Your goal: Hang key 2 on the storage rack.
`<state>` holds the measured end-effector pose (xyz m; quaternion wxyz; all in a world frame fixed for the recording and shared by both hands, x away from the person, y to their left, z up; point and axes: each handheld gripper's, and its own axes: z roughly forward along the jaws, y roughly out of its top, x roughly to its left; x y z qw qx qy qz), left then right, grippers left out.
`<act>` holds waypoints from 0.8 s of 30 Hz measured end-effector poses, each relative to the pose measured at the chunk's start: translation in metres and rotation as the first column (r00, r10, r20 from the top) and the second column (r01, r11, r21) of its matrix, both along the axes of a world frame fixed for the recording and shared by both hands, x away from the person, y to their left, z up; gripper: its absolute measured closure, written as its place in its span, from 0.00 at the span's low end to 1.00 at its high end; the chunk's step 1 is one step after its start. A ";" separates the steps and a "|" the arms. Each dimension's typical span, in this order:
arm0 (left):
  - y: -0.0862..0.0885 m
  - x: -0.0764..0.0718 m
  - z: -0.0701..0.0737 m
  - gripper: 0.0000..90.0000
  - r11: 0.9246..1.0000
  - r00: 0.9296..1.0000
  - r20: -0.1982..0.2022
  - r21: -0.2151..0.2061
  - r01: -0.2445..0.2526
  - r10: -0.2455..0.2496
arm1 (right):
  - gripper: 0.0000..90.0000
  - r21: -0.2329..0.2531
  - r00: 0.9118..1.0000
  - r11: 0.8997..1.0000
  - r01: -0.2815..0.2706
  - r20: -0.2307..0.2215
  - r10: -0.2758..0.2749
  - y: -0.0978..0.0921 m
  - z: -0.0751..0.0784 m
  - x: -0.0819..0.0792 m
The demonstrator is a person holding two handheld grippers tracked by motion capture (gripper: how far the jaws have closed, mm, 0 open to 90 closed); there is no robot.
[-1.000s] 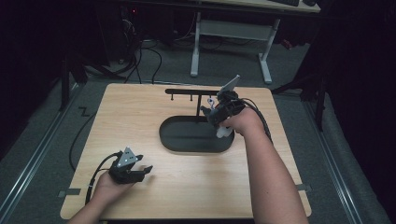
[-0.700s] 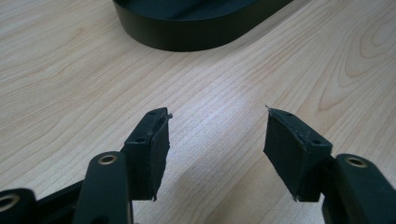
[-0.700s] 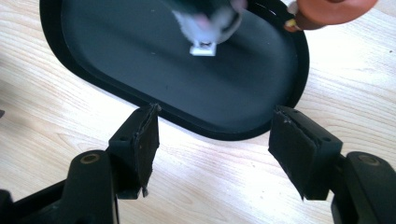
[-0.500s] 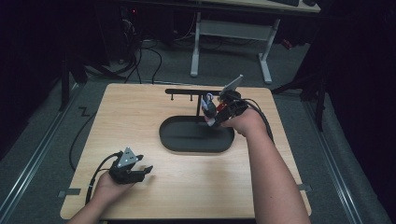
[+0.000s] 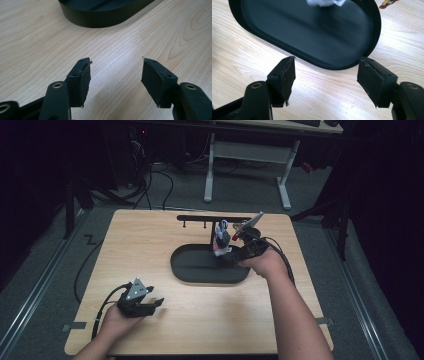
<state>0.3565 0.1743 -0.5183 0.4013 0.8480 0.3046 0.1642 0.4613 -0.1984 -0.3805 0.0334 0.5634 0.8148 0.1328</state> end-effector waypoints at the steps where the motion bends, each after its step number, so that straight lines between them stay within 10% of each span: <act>1: 0.000 0.000 0.000 0.45 1.000 1.000 0.001 0.001 0.001 -0.001 | 0.34 0.003 1.000 1.000 0.003 0.010 -0.003 0.000 -0.002 -0.003; 9: -0.002 -0.002 0.001 0.45 1.000 1.000 0.003 0.007 0.004 -0.004 | 0.33 0.038 0.995 0.999 -0.005 0.101 0.001 -0.007 -0.017 -0.027; 16: -0.005 -0.004 0.001 0.45 1.000 1.000 0.008 0.009 0.011 -0.011 | 0.32 0.075 0.974 0.997 -0.006 0.227 -0.012 -0.022 -0.044 -0.054; 24: -0.010 -0.005 -0.001 0.45 0.999 1.000 0.005 0.020 0.026 -0.026 | 0.27 0.065 0.907 0.998 0.001 0.421 -0.028 -0.037 -0.098 -0.103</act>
